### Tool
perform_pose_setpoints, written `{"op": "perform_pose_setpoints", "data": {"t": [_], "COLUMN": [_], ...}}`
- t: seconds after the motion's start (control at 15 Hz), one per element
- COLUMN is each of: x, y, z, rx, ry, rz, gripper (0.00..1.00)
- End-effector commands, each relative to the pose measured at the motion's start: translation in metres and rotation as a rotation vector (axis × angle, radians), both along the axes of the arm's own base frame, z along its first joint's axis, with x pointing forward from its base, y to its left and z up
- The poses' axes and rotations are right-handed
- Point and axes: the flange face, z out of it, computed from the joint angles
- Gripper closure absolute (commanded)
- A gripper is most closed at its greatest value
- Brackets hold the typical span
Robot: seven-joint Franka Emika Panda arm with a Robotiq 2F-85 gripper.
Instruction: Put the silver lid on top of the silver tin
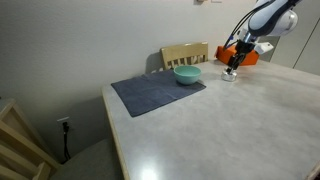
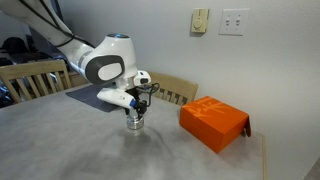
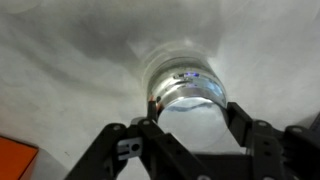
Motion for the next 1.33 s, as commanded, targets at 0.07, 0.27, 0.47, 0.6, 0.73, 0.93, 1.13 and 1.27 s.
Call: {"op": "perform_pose_setpoints", "data": {"t": [0.07, 0.27, 0.47, 0.6, 0.73, 0.93, 1.13, 1.27], "x": [0.006, 0.001, -0.008, -0.017, -0.028, -0.046, -0.064, -0.047], "y": [-0.001, 0.0, 0.004, 0.01, 0.018, 0.033, 0.046, 0.047], "z": [-0.009, -0.003, 0.007, 0.018, 0.033, 0.058, 0.081, 0.075], "rx": [-0.002, -0.002, -0.005, -0.012, -0.015, -0.016, -0.009, -0.006], "ry": [0.036, 0.033, 0.02, 0.008, 0.005, -0.002, -0.012, -0.022], "rz": [0.02, 0.023, 0.036, 0.052, 0.069, 0.095, 0.13, 0.106], "gripper": [0.56, 0.02, 0.0, 0.0, 0.0, 0.0, 0.0, 0.0]}}
